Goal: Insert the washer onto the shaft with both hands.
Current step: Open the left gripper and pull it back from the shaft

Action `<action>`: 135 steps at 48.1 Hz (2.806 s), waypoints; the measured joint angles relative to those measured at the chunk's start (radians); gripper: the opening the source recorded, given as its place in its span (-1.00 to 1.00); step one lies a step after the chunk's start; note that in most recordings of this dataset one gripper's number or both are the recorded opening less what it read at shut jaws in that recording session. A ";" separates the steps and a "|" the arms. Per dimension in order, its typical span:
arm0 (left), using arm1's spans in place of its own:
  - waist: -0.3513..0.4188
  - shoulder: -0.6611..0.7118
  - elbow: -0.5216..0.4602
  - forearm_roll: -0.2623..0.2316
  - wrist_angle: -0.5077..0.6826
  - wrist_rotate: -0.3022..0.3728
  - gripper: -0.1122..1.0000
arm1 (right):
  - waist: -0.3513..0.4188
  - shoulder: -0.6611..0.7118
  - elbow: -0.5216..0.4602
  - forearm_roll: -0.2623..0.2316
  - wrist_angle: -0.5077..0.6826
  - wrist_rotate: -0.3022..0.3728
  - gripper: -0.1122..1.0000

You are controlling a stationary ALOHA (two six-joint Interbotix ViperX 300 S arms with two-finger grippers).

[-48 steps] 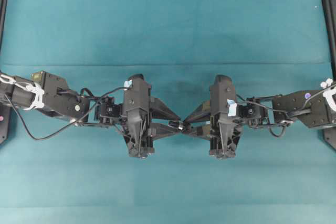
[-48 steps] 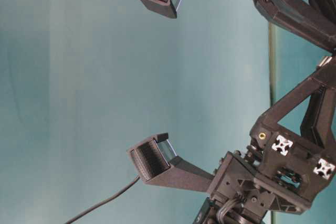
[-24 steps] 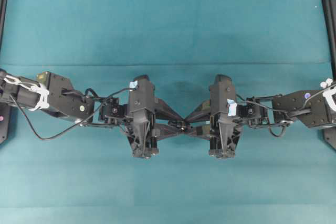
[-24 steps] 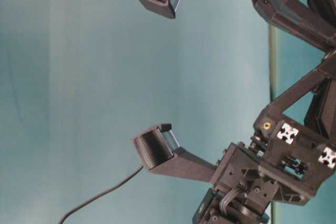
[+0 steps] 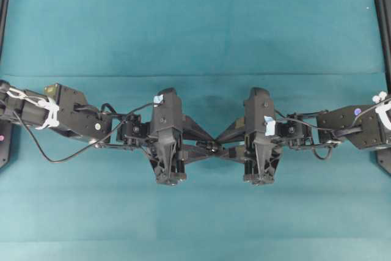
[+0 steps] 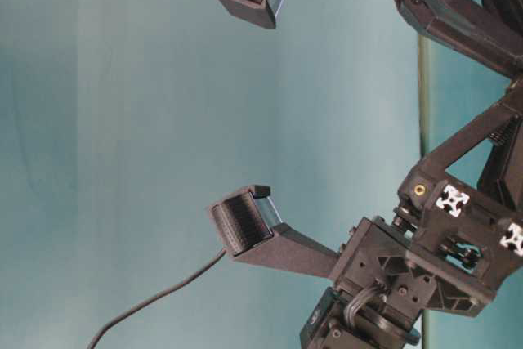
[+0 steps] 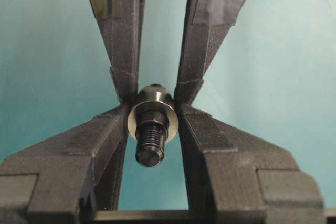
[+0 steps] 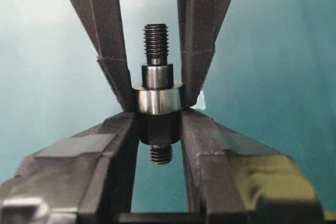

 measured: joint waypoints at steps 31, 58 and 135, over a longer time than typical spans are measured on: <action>0.000 0.000 -0.021 0.000 0.017 0.002 0.63 | 0.003 0.000 0.000 0.000 0.000 0.000 -0.80; -0.003 -0.058 -0.021 0.002 0.078 0.017 0.74 | -0.008 0.000 -0.002 0.002 0.000 0.000 -0.80; -0.003 -0.319 0.196 0.000 0.255 0.060 0.73 | -0.006 0.000 -0.002 0.000 0.020 0.000 -0.80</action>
